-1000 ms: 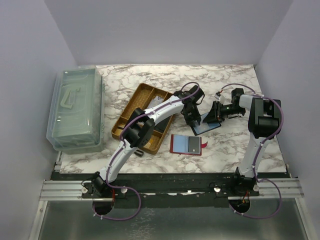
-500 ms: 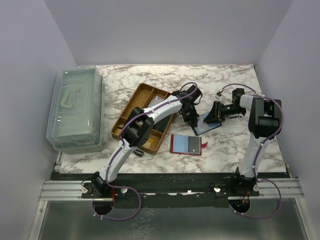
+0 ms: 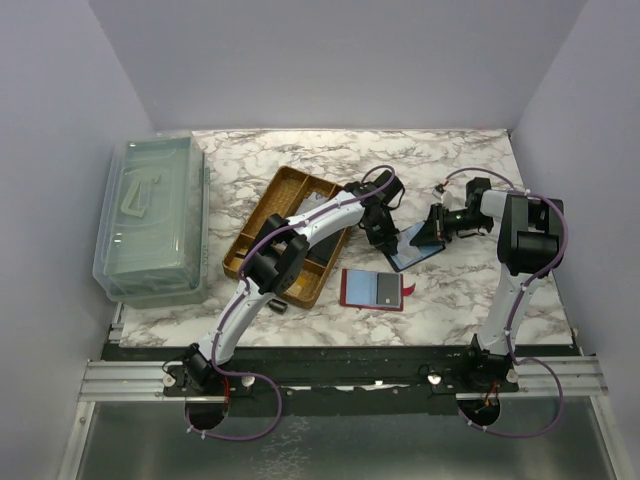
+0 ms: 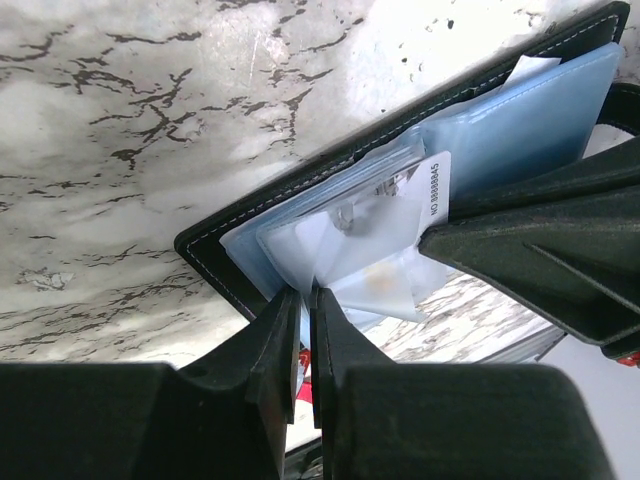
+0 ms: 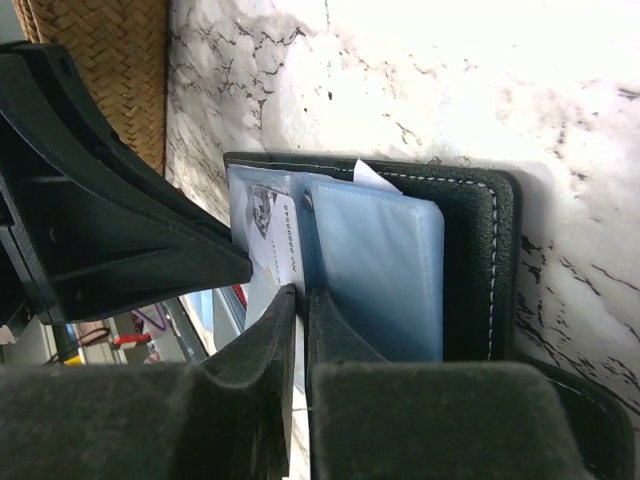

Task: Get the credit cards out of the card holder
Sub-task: Remove the credit card from the card holder.

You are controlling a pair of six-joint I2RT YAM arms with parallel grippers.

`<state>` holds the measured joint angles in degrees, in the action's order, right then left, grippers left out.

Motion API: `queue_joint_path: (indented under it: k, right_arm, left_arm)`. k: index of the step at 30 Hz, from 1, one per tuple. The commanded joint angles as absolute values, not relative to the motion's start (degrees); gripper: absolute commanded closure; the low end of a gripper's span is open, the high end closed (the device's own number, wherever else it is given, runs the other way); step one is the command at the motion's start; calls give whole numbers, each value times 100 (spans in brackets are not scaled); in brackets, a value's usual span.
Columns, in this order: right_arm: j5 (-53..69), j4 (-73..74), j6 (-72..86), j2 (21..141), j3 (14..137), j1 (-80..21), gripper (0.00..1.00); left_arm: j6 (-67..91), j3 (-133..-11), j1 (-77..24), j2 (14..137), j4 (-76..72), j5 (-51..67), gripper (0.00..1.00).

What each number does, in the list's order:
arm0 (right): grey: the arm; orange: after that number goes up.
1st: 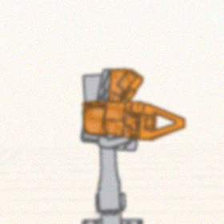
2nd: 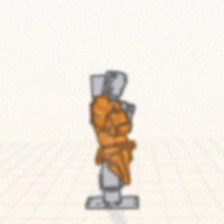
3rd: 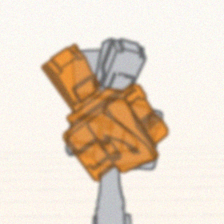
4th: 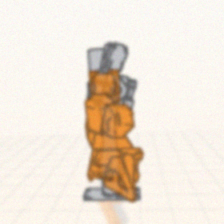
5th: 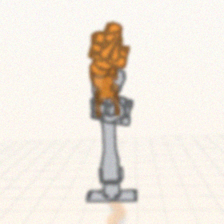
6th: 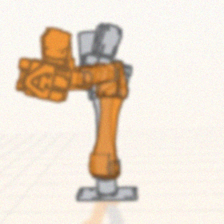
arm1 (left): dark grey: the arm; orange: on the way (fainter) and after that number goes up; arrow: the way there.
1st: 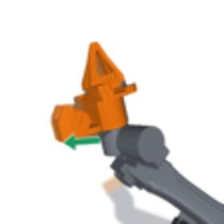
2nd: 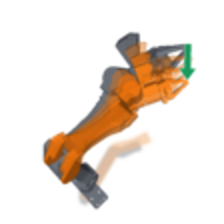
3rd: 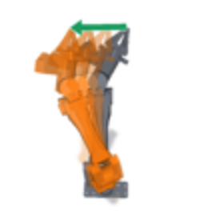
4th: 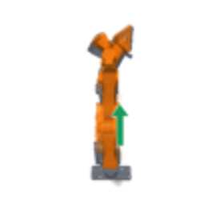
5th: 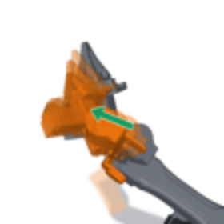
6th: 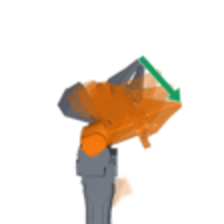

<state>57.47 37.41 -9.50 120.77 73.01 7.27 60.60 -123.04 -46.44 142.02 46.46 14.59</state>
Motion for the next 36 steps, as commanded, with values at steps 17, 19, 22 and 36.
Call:
queue_joint_path:
  k: [17,19,22,36]
  right_arm:
    - [6265,3535,-1075,11618,7208,1315,100]
    - [6219,3529,-1064,11562,7277,1442,100]
    - [6210,3482,-1058,11392,7326,1671,100]
    - [7273,3411,-1151,10648,7034,1781,100]
  left_arm:
    - [5902,-10963,-4604,14368,4087,1403,75]
    - [5804,-10956,-4589,14276,4015,1404,70]
    - [5556,-10884,-4587,13968,3791,1307,55]
    - [4497,-9804,-4586,11890,2252,589,45]
